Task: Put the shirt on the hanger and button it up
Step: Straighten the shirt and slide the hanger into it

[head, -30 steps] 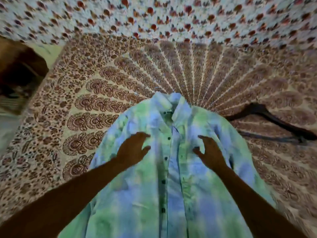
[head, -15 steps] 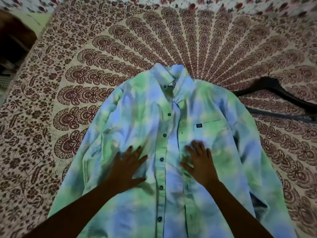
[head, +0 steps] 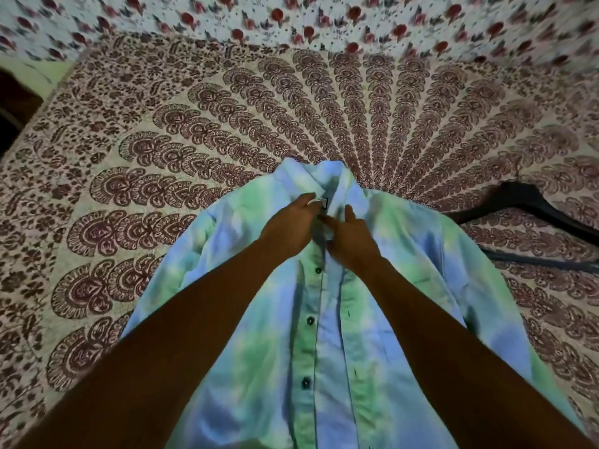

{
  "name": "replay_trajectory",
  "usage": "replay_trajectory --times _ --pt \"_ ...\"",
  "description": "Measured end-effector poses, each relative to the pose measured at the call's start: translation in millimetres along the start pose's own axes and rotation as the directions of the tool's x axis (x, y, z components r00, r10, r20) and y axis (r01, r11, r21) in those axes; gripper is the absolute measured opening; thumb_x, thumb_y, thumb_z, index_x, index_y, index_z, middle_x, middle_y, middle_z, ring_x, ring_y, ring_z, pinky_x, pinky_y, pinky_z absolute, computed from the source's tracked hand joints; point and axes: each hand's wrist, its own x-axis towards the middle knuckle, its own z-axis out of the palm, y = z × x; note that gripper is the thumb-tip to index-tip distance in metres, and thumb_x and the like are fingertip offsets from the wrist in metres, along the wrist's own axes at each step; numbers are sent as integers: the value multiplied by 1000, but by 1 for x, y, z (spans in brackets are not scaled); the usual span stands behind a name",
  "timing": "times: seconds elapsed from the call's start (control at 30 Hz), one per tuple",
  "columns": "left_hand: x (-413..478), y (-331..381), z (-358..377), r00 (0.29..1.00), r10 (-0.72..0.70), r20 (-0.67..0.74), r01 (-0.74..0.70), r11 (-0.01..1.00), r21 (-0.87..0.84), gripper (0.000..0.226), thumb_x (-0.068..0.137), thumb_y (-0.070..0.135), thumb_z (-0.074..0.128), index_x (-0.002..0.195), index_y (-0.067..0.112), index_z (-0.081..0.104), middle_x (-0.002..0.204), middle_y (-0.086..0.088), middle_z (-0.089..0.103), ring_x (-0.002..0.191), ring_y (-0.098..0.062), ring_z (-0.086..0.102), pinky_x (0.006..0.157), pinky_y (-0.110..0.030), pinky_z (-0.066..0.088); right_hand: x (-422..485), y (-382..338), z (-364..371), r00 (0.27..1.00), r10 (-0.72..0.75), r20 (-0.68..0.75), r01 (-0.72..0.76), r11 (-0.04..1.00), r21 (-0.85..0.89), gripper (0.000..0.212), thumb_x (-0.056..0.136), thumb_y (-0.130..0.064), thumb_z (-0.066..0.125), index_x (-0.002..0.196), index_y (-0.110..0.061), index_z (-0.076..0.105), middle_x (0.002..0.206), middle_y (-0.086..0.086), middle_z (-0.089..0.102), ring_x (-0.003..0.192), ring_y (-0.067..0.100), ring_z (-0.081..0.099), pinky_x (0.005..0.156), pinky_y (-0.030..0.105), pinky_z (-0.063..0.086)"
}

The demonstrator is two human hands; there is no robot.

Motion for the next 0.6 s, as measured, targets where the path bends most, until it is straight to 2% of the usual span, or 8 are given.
replay_trajectory --times 0.1,0.17,0.2,0.27,0.33,0.4,0.5,0.6 --pt "30 -14 23 950 -220 222 194 972 133 48 94 25 41 141 17 35 152 -23 16 136 -36 28 109 -40 30 23 5 10 994 107 37 -104 992 -70 41 90 -19 50 131 -13 48 133 18 39 117 36 44 94 36 39" --pt "33 -13 27 934 -295 203 221 921 322 47 97 34 38 137 8 36 146 -32 20 133 -43 27 108 -43 26 31 9 11 994 107 -15 -107 994 1 41 88 -16 50 125 -1 46 123 22 50 115 36 48 91 37 38" --pt "34 -10 26 946 -288 147 226 914 338 45 98 32 36 132 3 40 140 -32 30 128 -43 33 104 -43 30 37 11 9 991 114 -71 -107 990 95 41 86 -16 47 122 3 48 117 23 55 111 36 52 87 38 38" --pt "39 -2 14 966 -257 -32 259 962 91 38 96 26 35 114 -2 54 119 -27 54 112 -42 50 89 -41 40 45 9 -4 953 214 -215 -126 924 362 39 84 -11 45 120 3 54 109 25 61 103 37 57 80 37 41" --pt "49 3 8 927 -334 -172 283 922 -265 33 95 21 40 102 -2 61 103 -26 63 98 -41 58 79 -41 40 53 2 -15 910 298 -289 -113 848 518 37 85 -1 47 121 -1 56 109 23 64 101 36 58 79 35 39" --pt "54 8 10 921 -384 -69 307 822 -479 24 93 13 45 103 -3 61 102 -27 63 96 -39 58 79 -40 40 58 -5 -15 933 273 -234 -103 828 551 29 87 0 47 114 -3 59 106 23 65 99 36 59 68 31 32" --pt "49 5 22 926 -365 96 337 685 -646 23 91 2 43 104 0 62 103 -26 62 96 -37 59 81 -41 45 56 -7 -6 977 162 -136 -58 822 566 23 88 0 46 106 -9 55 101 21 64 98 35 59 57 23 22" --pt "46 -5 23 893 -447 -49 250 585 -772 28 87 -1 49 111 1 63 111 -21 64 106 -31 59 94 -38 45 49 -3 -7 952 230 -204 -43 756 653 49 84 8 44 131 -6 48 118 19 62 108 31 56 65 21 30"
